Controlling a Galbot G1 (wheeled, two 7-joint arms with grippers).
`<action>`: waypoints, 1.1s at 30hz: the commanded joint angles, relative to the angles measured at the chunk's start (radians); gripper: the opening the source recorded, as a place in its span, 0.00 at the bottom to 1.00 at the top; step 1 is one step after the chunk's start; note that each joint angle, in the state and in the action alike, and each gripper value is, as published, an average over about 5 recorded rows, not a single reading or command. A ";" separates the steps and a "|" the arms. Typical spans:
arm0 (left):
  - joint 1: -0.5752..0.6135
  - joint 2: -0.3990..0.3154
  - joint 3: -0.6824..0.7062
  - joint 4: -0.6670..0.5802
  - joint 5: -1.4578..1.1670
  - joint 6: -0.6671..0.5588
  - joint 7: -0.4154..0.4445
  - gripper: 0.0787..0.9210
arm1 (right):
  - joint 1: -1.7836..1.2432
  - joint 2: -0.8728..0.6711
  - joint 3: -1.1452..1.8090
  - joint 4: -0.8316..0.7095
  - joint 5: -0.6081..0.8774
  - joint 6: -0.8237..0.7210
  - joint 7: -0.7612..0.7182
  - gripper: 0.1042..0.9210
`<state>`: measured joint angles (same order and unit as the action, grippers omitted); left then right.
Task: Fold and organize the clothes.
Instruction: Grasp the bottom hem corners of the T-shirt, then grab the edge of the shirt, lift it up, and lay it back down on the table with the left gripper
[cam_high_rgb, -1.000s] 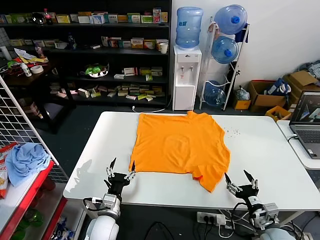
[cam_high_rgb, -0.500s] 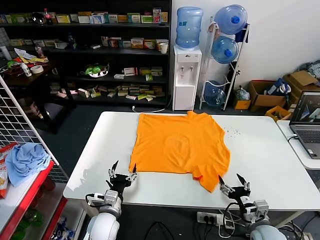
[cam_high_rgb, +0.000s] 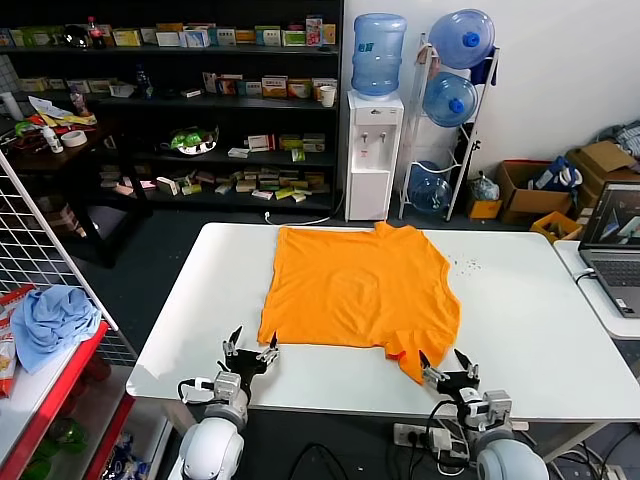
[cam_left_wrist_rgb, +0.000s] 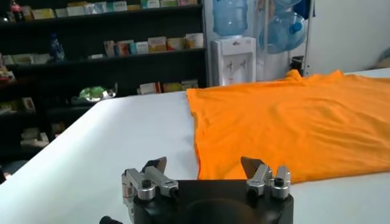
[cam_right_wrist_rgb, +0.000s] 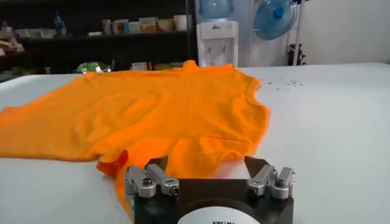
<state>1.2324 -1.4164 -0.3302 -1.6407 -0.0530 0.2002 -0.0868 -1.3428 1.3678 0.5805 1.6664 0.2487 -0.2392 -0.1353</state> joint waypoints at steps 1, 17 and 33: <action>-0.009 -0.002 0.005 0.011 -0.030 0.033 -0.002 0.88 | 0.012 0.007 -0.012 -0.008 -0.001 -0.012 0.007 0.88; -0.034 -0.012 0.021 0.075 -0.049 0.033 -0.013 0.64 | 0.019 0.016 -0.014 -0.014 -0.001 -0.020 0.023 0.53; 0.004 -0.011 0.014 0.030 -0.054 0.000 -0.021 0.10 | -0.024 0.002 -0.021 0.055 -0.005 -0.046 0.048 0.03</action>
<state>1.2276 -1.4287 -0.3160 -1.5951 -0.1045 0.2071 -0.1094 -1.3499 1.3714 0.5603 1.6882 0.2437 -0.2818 -0.0910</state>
